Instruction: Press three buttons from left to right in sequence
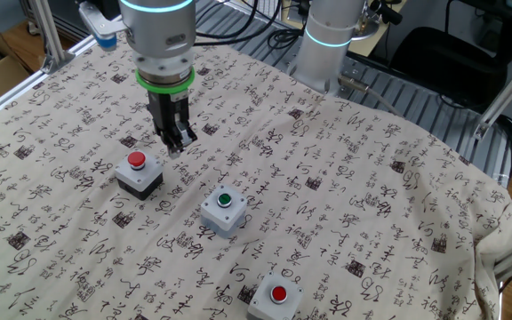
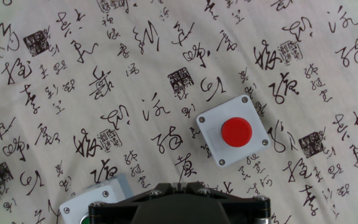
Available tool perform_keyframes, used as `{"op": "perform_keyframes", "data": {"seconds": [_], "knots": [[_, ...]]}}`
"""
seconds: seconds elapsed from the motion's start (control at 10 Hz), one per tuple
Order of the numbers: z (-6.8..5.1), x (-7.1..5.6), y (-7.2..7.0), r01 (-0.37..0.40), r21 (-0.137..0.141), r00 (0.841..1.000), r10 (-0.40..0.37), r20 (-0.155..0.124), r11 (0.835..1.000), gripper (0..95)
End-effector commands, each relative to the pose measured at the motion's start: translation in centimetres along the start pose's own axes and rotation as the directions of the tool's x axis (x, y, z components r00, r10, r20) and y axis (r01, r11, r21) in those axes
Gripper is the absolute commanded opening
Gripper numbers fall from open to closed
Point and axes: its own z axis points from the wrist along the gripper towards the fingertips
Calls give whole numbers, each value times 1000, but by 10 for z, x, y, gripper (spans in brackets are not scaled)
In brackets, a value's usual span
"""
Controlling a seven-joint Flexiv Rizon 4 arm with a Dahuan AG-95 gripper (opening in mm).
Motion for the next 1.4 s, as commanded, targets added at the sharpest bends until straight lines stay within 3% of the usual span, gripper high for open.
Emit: {"op": "perform_keyframes", "data": {"seconds": [0.1, 0.4, 0.7, 1.1, 1.4], "knots": [[-1, 0, 0, 12, 0, 1000, -12, -2, 1000, 0], [0, 0, 0, 7, -5, 1000, -7, -3, 1000, 0], [1, -4, 0, 12, 20, 1000, -12, -1, 1000, 0], [4, -28, -18, 60, 32, 998, -60, -5, 998, 0], [3, -39, -34, 82, 42, 997, -83, 1, 996, 0]]}}
